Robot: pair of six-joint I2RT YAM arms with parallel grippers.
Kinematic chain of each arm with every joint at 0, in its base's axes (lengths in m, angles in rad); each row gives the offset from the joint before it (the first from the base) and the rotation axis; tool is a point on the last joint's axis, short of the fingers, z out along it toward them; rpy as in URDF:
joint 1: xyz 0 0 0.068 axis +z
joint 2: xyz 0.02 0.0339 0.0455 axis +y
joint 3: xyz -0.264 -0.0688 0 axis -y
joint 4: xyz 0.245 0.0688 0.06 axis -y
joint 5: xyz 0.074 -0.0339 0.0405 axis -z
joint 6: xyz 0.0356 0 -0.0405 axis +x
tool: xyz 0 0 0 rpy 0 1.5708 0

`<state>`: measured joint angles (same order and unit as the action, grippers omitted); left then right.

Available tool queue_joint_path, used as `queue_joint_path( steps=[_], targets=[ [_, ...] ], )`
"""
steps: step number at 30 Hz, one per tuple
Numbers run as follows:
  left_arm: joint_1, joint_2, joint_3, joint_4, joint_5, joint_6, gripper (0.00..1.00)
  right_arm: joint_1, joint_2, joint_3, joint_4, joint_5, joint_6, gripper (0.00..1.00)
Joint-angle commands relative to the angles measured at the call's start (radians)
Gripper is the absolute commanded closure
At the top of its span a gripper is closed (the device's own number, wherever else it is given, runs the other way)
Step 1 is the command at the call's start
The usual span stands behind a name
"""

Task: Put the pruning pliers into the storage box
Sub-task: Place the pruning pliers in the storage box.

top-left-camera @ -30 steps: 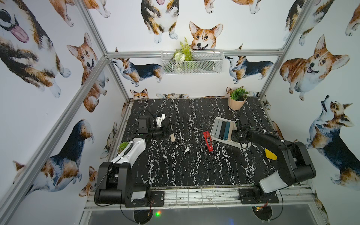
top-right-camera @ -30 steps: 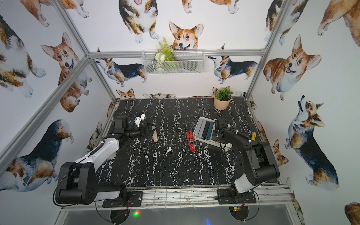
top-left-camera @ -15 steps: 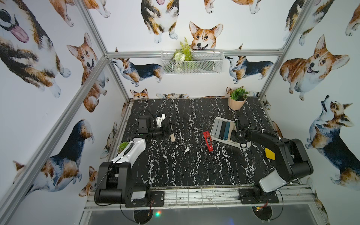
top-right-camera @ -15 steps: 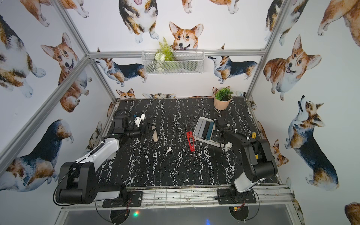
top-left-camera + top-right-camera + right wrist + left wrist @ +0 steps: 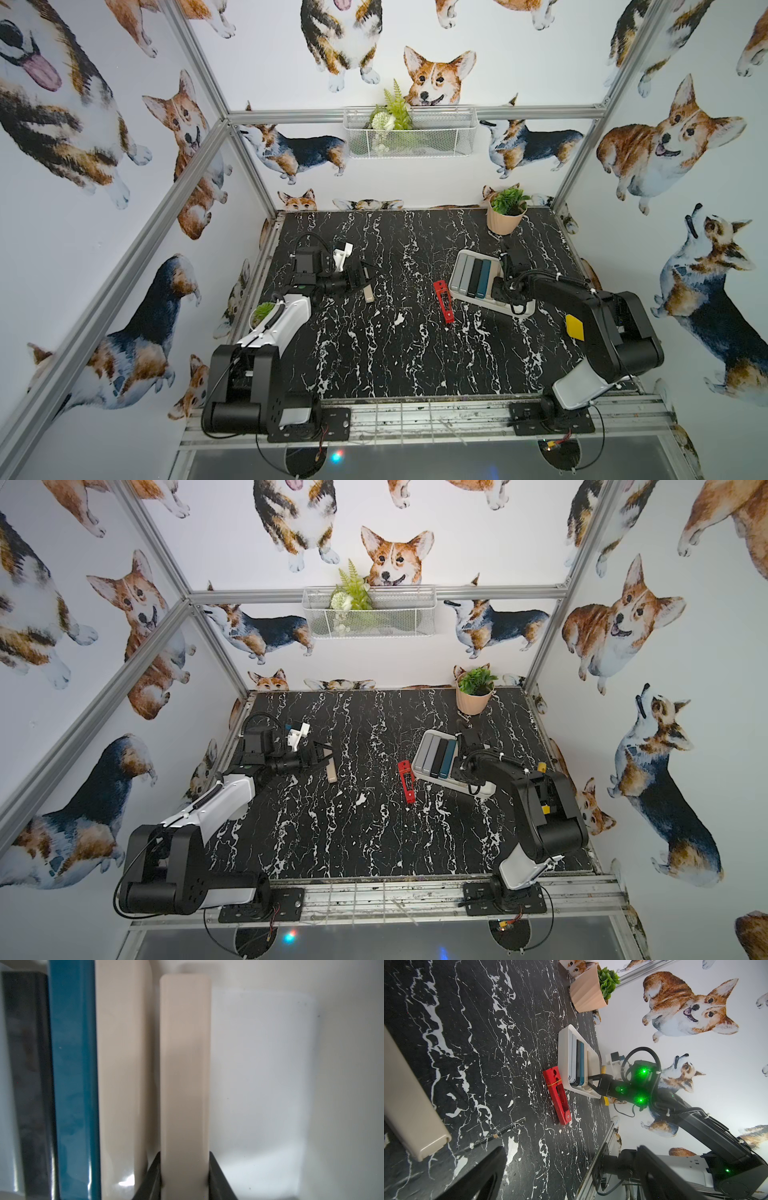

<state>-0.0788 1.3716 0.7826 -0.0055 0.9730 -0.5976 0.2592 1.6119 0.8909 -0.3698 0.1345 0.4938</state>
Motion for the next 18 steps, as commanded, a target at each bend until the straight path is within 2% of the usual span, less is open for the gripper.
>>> queue_joint_path(
  steps=[1,10,18],
  targets=[
    [-0.001,0.003,0.009,0.007,0.010,0.007,0.00,-0.003,0.008,0.009,0.011,0.016,-0.009,1.00],
    [0.000,0.001,0.009,0.006,0.010,0.010,0.00,-0.003,0.032,0.015,0.011,0.011,-0.009,1.00],
    [-0.002,-0.004,0.009,0.006,0.011,0.010,0.00,-0.004,0.023,0.016,0.007,0.011,-0.009,0.92]
  ],
)
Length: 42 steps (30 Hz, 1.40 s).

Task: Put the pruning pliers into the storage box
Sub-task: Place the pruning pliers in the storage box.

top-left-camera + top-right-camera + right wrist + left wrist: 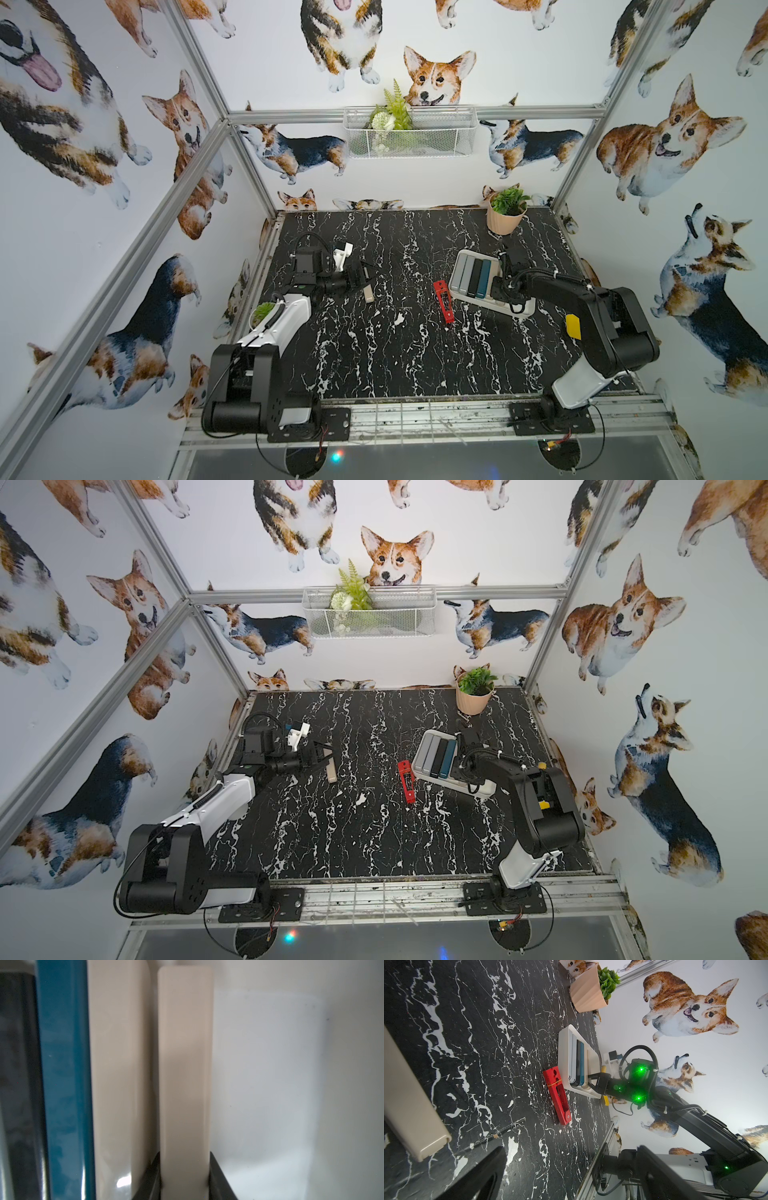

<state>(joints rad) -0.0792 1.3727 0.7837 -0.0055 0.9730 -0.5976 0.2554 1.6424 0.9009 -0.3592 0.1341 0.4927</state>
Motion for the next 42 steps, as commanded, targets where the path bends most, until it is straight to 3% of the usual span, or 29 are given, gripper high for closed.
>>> queue_joint_path(
  steps=[1,10,19,29,42],
  targets=[
    [-0.002,-0.004,0.008,0.006,0.011,0.010,0.00,0.001,-0.010,0.006,-0.006,0.012,-0.008,0.90],
    [-0.002,-0.012,0.008,0.006,0.013,0.010,0.00,-0.001,-0.040,0.007,-0.017,0.015,-0.009,0.69],
    [-0.005,-0.011,0.008,0.006,0.013,0.010,0.00,0.000,-0.088,0.010,-0.038,0.034,-0.018,0.65],
    [-0.006,-0.014,0.006,0.005,0.012,0.012,0.00,0.001,-0.074,-0.007,-0.023,0.022,-0.011,0.67],
    [-0.007,-0.007,0.009,0.003,0.010,0.012,0.00,-0.002,-0.179,0.020,-0.066,0.071,-0.029,0.65]
  ],
)
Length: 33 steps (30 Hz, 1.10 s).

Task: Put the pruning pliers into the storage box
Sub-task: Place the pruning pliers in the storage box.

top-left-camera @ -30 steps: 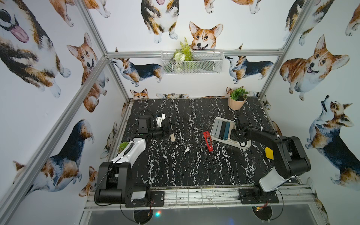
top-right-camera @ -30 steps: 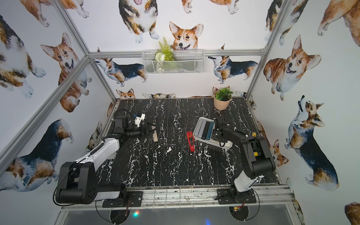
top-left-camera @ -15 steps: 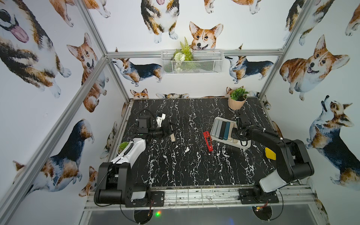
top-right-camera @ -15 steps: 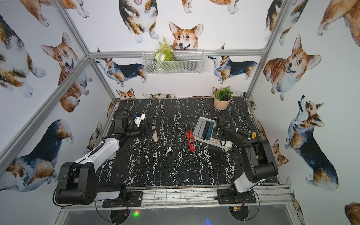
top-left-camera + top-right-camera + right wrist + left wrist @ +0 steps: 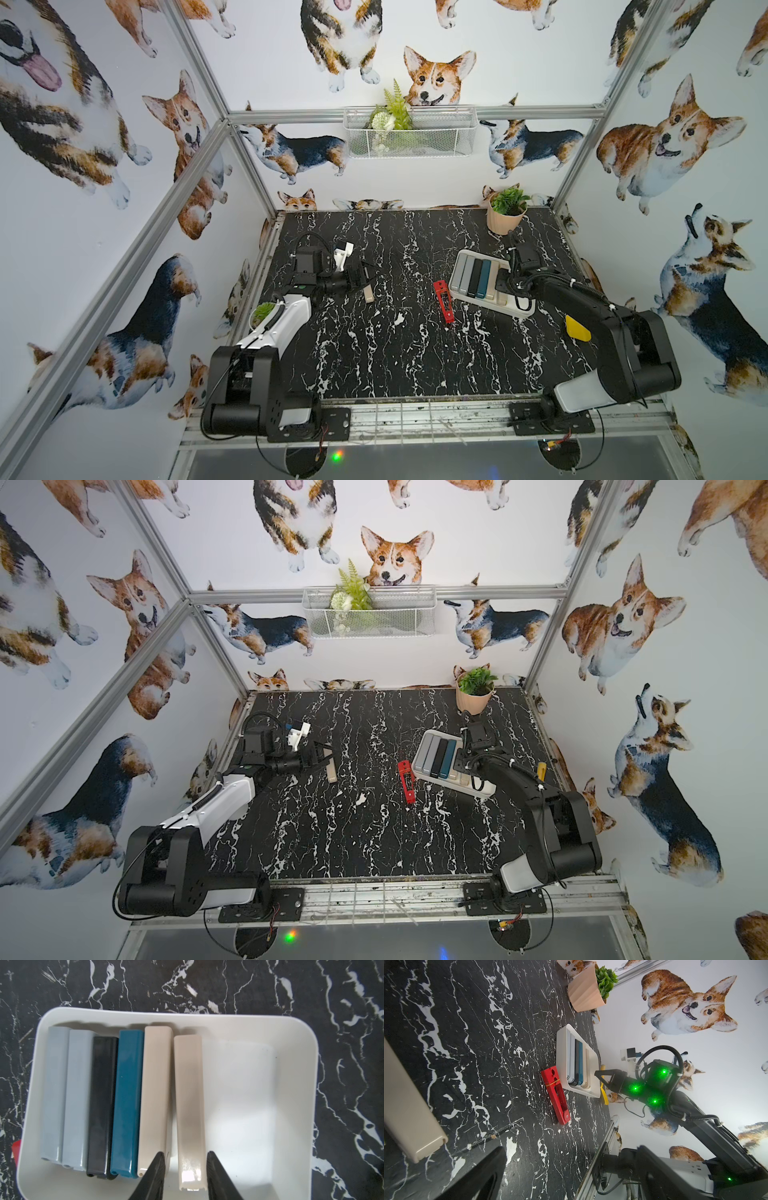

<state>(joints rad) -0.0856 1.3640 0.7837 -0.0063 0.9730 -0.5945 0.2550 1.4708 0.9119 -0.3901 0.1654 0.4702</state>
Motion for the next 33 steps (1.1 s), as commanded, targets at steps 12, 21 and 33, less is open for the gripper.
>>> queue_joint_path(
  steps=[12,21,33],
  targets=[
    [-0.002,0.006,0.011,0.003,0.010,0.013,0.00,-0.121,0.041,-0.044,0.046,-0.072,0.011,1.00],
    [0.000,0.009,0.012,-0.008,0.008,0.019,0.00,-0.141,0.129,-0.023,0.084,-0.107,0.011,1.00],
    [-0.002,0.012,0.015,-0.011,0.009,0.022,0.00,-0.143,0.173,-0.010,0.119,-0.155,0.035,1.00]
  ],
)
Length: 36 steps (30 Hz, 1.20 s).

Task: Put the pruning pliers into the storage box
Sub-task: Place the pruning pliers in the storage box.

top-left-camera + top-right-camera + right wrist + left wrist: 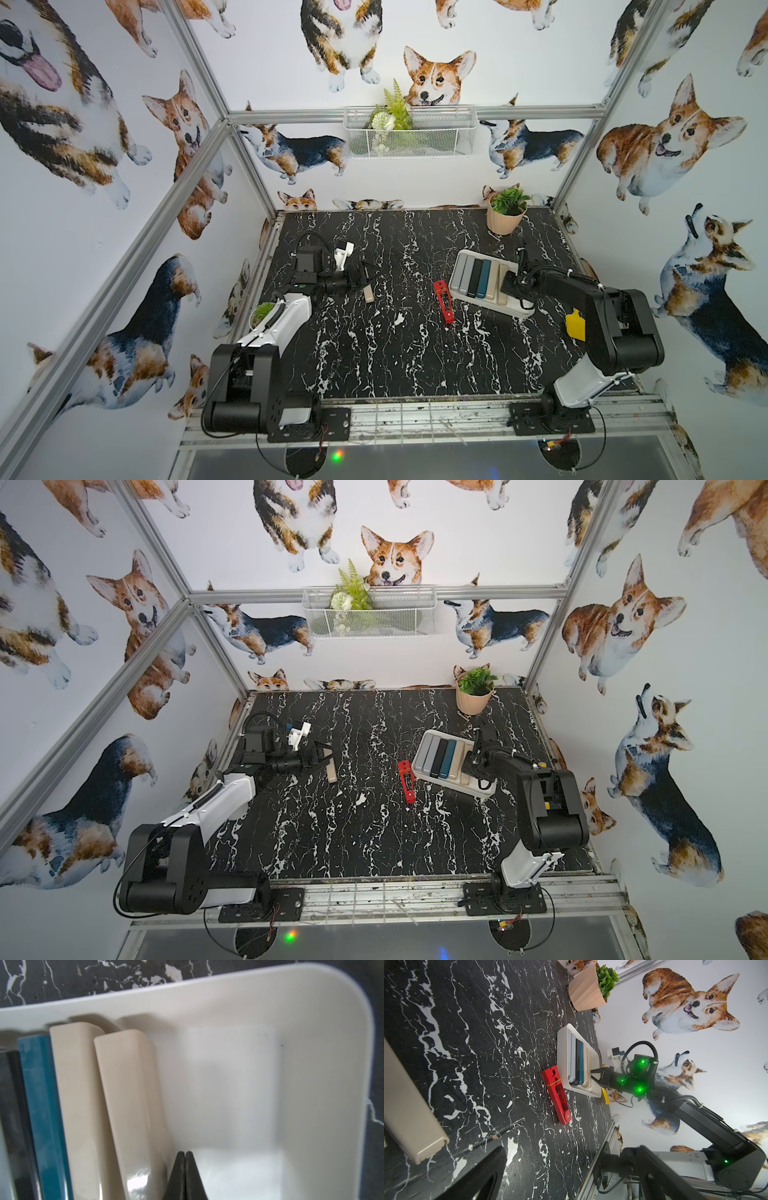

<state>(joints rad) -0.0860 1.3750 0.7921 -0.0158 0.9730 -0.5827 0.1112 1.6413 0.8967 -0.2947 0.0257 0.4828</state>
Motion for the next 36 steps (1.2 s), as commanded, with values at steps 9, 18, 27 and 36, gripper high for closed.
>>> queue_joint_path(
  steps=[9,18,27,36],
  targets=[
    [-0.001,0.002,0.007,-0.002,0.009,0.011,0.00,0.002,0.008,-0.001,0.041,-0.038,0.033,1.00],
    [-0.001,0.001,0.007,-0.004,0.009,0.011,0.00,0.001,0.009,0.001,0.043,-0.049,0.033,1.00],
    [-0.001,-0.001,0.007,-0.006,0.007,0.011,0.00,0.001,0.009,0.000,0.056,-0.073,0.035,1.00],
    [-0.002,-0.002,0.007,-0.006,0.007,0.012,0.00,0.001,0.009,0.001,0.061,-0.093,0.034,1.00]
  ],
)
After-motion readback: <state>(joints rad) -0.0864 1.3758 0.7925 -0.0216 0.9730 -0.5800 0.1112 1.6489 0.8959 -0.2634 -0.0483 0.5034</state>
